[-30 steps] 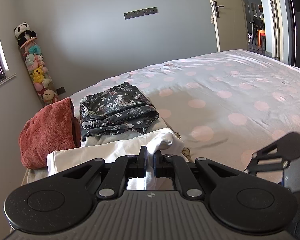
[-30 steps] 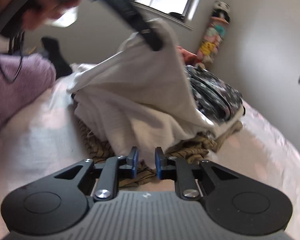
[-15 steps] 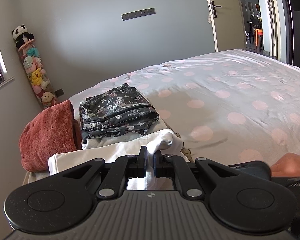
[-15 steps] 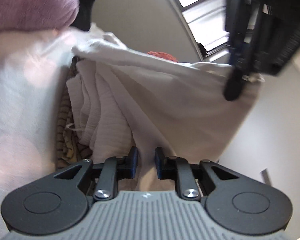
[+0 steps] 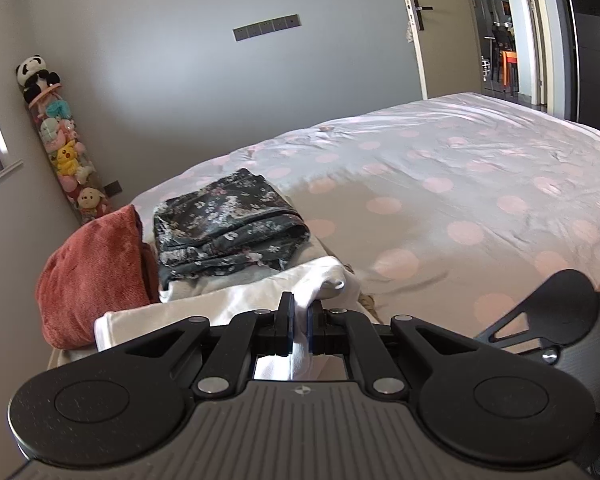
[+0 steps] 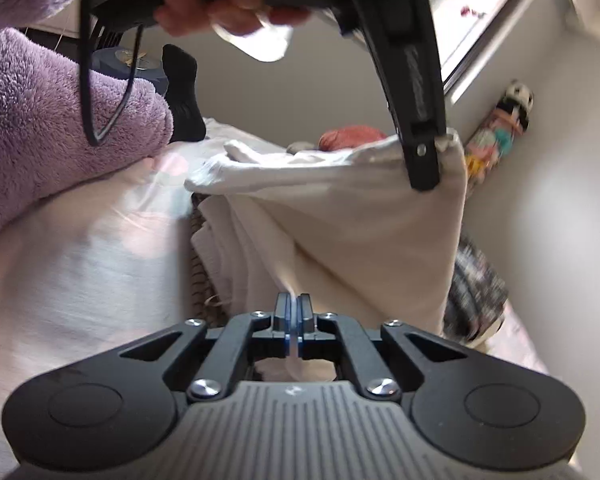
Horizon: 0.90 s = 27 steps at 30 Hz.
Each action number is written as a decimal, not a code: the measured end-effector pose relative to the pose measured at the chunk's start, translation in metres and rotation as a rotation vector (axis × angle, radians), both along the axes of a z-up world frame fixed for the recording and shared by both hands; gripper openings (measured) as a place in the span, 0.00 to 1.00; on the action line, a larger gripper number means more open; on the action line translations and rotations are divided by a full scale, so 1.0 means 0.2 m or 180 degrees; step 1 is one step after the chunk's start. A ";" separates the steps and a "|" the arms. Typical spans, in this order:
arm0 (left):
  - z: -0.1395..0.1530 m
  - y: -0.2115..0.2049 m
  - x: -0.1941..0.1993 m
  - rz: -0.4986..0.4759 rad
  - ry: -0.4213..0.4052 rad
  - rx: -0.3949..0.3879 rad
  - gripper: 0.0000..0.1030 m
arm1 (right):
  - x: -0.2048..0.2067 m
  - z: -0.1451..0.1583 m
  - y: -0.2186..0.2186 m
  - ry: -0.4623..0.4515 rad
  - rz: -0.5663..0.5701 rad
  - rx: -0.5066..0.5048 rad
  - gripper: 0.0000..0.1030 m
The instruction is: Fold clothes
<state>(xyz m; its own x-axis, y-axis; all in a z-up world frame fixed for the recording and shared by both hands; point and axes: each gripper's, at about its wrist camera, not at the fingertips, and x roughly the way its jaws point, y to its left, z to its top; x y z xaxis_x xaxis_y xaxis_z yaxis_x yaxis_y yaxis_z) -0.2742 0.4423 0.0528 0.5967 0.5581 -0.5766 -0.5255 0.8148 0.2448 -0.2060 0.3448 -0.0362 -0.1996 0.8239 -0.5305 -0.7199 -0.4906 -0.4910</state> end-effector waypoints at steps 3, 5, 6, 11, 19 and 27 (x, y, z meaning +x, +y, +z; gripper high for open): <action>-0.06 -0.04 0.01 -0.0049 0.0028 -0.0104 0.04 | 0.02 -0.04 0.00 0.0122 -0.0107 -0.0092 0.04; -0.11 -0.07 0.01 -0.0060 0.0034 -0.0199 0.04 | 0.03 -0.05 -0.03 0.0259 -0.0146 -0.0151 0.05; -0.13 -0.08 0.01 -0.0065 0.0043 -0.0250 0.04 | 0.04 -0.05 -0.05 0.0321 -0.0163 -0.0183 0.05; -0.28 -0.15 0.02 -0.0101 0.0148 -0.0467 0.04 | 0.13 -0.12 -0.15 0.0579 -0.0445 -0.0291 0.05; -0.36 -0.30 0.06 -0.0245 0.0427 -0.0282 0.27 | 0.25 -0.26 -0.14 0.0719 -0.0890 -0.0200 0.33; -0.48 -0.39 0.19 -0.0504 0.1077 0.0252 0.51 | 0.30 -0.34 -0.09 0.0727 -0.0778 -0.0113 0.34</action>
